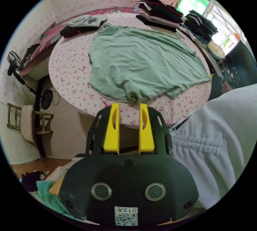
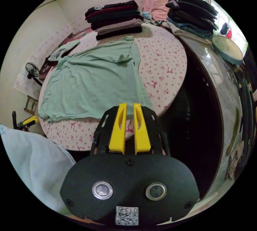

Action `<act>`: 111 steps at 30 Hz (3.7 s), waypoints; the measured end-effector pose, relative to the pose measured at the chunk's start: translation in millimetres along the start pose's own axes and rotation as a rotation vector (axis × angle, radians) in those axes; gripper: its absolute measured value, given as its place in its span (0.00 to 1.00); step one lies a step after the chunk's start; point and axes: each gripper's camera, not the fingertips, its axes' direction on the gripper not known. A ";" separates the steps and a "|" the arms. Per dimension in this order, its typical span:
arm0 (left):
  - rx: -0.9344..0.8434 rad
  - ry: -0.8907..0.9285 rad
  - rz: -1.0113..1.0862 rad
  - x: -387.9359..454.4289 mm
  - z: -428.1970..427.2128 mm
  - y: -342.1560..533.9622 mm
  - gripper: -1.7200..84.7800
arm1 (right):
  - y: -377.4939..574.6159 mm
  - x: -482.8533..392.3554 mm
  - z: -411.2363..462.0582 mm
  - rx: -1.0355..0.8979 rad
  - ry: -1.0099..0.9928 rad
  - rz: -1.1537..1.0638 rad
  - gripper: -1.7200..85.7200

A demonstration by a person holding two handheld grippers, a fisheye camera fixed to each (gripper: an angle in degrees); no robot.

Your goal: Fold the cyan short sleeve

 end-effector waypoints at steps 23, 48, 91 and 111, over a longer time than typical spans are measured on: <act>-0.076 0.222 0.222 -77.3 -24.0 -113.4 0.04 | -12.0 45.8 -8.3 0.072 -0.037 0.180 0.11; -0.276 0.280 0.038 -180.7 56.3 -99.3 0.02 | -20.1 38.0 15.6 -0.043 0.172 0.088 0.05; -0.025 -0.134 0.610 36.1 301.5 -468.0 0.04 | -399.8 -77.0 190.6 -0.118 0.107 -0.389 0.05; 0.061 0.017 0.358 -13.9 285.9 -477.5 0.02 | -459.2 -37.1 182.4 -0.042 0.181 -0.221 0.02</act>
